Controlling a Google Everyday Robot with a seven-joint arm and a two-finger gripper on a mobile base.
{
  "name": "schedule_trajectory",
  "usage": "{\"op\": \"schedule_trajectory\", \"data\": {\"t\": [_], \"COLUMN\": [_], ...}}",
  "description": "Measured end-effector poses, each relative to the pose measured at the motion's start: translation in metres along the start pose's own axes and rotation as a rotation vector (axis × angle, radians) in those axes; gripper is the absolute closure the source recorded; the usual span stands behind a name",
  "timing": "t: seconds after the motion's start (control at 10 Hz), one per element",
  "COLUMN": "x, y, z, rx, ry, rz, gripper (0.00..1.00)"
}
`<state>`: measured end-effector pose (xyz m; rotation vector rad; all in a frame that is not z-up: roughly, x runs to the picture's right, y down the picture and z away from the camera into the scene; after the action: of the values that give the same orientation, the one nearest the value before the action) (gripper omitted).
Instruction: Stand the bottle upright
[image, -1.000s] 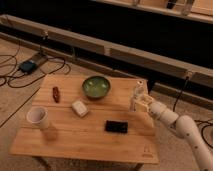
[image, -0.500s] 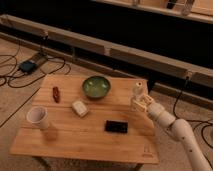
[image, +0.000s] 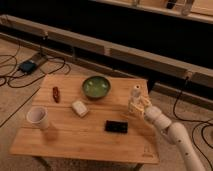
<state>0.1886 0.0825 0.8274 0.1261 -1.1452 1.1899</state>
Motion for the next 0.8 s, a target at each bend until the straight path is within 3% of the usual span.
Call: {"op": "schedule_trajectory", "data": {"t": [0.5,0.6,0.8], "x": [0.0052,0.0060,0.0093], "y": [0.0046,0.0043,0.0064], "z": [-0.0003,-0.0003,-0.0012], "rx": [-0.002,0.003,0.011], "ry": [-0.011,-0.011,-0.013], "rz": [0.000,0.001,0.005], "gripper": [0.98,0.93,0.70]}}
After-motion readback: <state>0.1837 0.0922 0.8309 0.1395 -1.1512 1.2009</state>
